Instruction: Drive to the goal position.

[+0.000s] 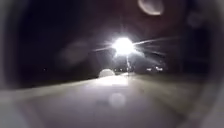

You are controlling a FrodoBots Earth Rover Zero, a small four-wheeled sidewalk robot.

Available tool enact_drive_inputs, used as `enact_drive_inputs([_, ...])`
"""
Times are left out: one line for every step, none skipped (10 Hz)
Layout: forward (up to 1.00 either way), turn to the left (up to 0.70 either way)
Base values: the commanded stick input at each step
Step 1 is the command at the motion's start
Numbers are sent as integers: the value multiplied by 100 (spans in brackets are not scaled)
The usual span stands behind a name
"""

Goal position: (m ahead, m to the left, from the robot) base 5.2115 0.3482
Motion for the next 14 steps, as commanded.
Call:
enact_drive_inputs([100,0])
enact_drive_inputs([100,0])
enact_drive_inputs([100,0])
enact_drive_inputs([100,0])
enact_drive_inputs([100,0])
enact_drive_inputs([100,0])
enact_drive_inputs([100,0])
enact_drive_inputs([100,0])
enact_drive_inputs([100,0])
enact_drive_inputs([100,0])
enact_drive_inputs([100,0])
enact_drive_inputs([100,0])
enact_drive_inputs([100,0])
enact_drive_inputs([100,0])
